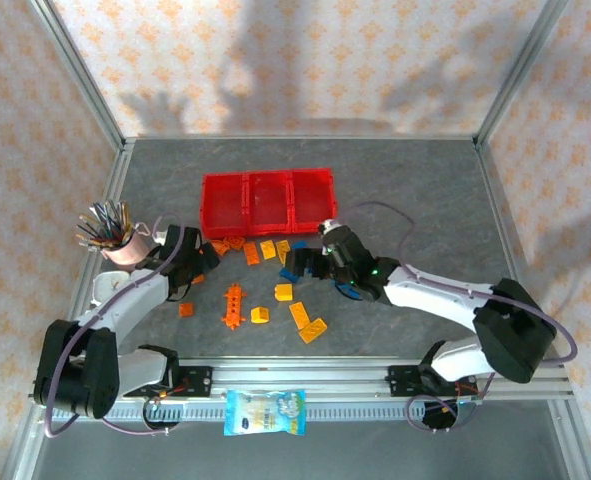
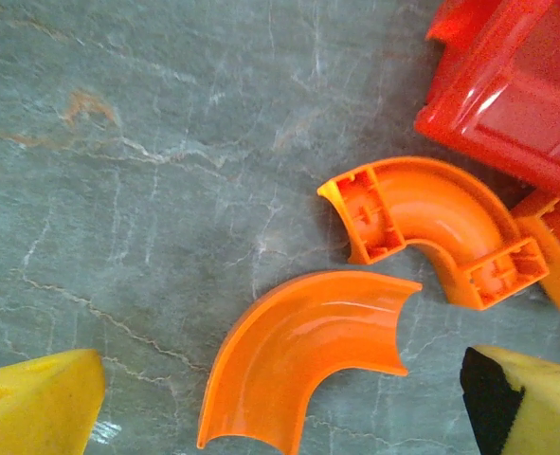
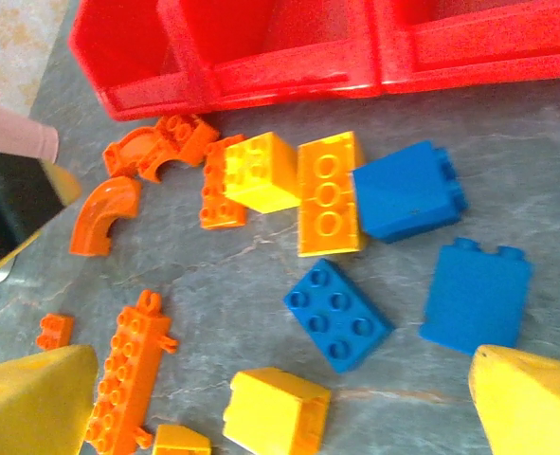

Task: Sort the legos into containers by color
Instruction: Pick up the lego from the middle-left of the table.

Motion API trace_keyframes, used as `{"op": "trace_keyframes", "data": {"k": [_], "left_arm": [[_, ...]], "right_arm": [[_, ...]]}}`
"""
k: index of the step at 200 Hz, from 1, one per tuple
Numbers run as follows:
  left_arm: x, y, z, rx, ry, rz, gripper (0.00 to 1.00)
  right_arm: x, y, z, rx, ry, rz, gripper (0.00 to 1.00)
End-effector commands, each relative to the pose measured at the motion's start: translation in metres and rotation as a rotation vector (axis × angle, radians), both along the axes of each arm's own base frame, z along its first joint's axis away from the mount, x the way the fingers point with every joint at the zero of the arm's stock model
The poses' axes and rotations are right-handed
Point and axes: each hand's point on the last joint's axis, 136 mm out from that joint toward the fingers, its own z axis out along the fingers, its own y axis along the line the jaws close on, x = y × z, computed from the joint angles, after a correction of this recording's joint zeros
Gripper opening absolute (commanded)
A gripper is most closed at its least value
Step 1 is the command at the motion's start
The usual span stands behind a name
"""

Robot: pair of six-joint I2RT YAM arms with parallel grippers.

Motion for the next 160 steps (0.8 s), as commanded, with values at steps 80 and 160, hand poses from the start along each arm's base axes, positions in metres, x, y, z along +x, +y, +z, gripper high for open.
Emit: {"op": "trace_keyframes", "data": {"k": [80, 160], "left_arm": [[-0.005, -0.033, -0.017, -0.04, 0.079, -0.155, 0.85], [-0.011, -0.022, -0.021, 0.062, 0.103, -0.098, 0.7]], "right_arm": [[0.01, 0.022, 0.01, 0.017, -0.033, -0.009, 1.0], [0.011, 0.024, 0.008, 0.017, -0.029, -0.006, 1.0]]}}
